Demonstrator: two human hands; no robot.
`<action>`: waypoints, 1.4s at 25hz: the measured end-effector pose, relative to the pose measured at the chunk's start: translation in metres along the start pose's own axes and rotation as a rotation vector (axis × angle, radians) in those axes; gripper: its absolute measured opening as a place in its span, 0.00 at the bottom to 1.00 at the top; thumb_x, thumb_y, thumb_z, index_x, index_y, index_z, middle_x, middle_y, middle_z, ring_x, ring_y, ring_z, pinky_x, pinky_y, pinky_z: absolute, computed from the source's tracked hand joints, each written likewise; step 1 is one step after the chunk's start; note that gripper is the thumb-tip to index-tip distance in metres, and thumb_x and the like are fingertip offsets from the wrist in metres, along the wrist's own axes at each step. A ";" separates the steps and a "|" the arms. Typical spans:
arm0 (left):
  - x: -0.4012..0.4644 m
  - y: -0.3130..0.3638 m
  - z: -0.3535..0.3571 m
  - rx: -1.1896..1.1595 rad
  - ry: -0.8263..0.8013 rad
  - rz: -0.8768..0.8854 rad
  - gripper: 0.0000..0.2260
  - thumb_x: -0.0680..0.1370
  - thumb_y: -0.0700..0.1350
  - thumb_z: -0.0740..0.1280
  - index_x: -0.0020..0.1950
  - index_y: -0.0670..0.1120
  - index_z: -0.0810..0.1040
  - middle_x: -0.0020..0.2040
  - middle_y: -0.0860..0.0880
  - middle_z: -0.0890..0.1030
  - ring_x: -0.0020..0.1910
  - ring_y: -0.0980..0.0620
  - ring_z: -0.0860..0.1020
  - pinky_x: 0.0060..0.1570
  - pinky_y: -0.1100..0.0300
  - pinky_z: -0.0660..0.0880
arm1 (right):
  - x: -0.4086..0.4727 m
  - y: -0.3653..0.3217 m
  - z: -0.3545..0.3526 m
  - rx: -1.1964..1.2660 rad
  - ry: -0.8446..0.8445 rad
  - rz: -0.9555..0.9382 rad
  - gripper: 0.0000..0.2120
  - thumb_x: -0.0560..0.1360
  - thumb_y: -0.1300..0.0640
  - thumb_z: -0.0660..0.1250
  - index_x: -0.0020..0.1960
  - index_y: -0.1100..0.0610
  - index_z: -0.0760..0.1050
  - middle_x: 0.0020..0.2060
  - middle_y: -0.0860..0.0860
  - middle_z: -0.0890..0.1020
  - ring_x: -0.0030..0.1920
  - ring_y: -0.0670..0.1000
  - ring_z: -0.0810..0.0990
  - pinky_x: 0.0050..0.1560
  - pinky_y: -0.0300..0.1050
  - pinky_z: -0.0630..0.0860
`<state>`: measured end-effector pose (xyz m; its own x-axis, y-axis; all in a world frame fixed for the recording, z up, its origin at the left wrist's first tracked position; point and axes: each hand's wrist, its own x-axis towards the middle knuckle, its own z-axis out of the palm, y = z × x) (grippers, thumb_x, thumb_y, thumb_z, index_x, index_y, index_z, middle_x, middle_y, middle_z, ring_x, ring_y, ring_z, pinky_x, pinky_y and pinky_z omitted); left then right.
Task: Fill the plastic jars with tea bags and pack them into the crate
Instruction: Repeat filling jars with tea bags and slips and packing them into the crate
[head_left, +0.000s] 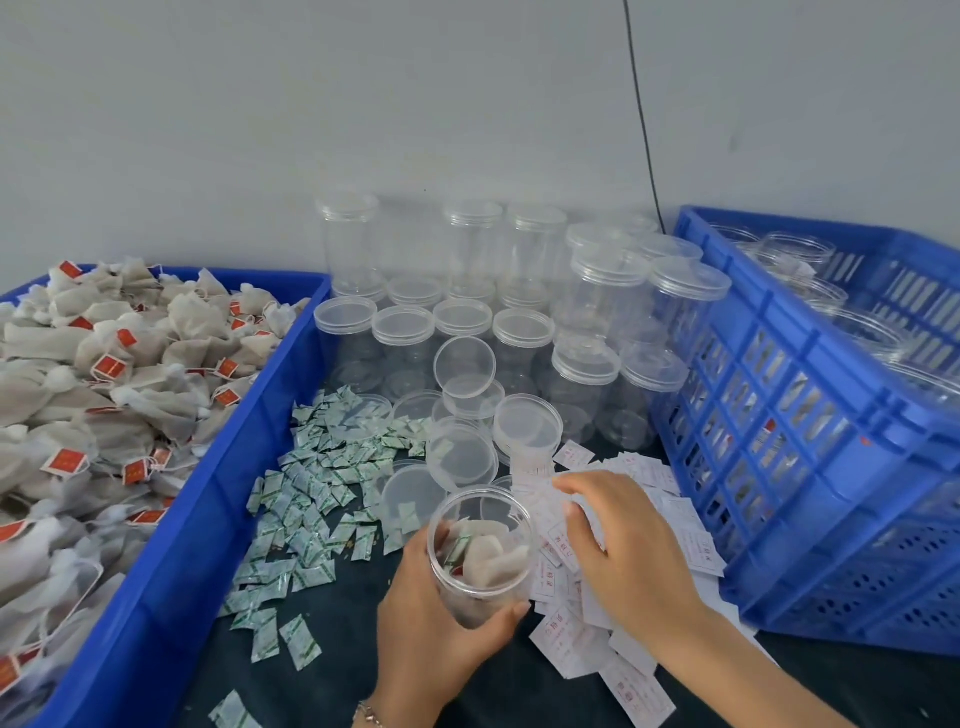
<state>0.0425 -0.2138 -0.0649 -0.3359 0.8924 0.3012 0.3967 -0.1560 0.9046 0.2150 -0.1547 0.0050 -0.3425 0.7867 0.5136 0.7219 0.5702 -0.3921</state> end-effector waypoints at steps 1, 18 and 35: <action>-0.001 -0.002 0.001 0.004 -0.005 -0.016 0.39 0.52 0.66 0.74 0.60 0.65 0.67 0.57 0.68 0.75 0.57 0.68 0.75 0.53 0.64 0.73 | -0.003 0.013 0.006 -0.100 -0.126 0.098 0.14 0.80 0.52 0.56 0.63 0.50 0.72 0.60 0.43 0.75 0.63 0.43 0.69 0.60 0.27 0.61; 0.000 -0.004 0.003 0.031 0.023 0.016 0.35 0.53 0.67 0.73 0.57 0.63 0.66 0.54 0.64 0.75 0.56 0.67 0.74 0.49 0.67 0.71 | 0.015 -0.012 -0.007 0.358 0.029 0.256 0.10 0.71 0.58 0.70 0.40 0.44 0.73 0.36 0.39 0.80 0.37 0.39 0.79 0.38 0.29 0.74; 0.000 -0.002 0.001 0.050 -0.024 0.015 0.39 0.53 0.65 0.74 0.62 0.60 0.67 0.58 0.69 0.73 0.56 0.69 0.74 0.51 0.74 0.69 | 0.035 0.037 0.089 -0.398 -0.366 0.103 0.20 0.79 0.53 0.58 0.70 0.50 0.67 0.61 0.52 0.77 0.66 0.53 0.71 0.59 0.44 0.68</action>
<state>0.0426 -0.2127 -0.0671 -0.3097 0.9001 0.3064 0.4439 -0.1482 0.8838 0.1761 -0.0845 -0.0597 -0.3937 0.9050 0.1612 0.9100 0.4085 -0.0704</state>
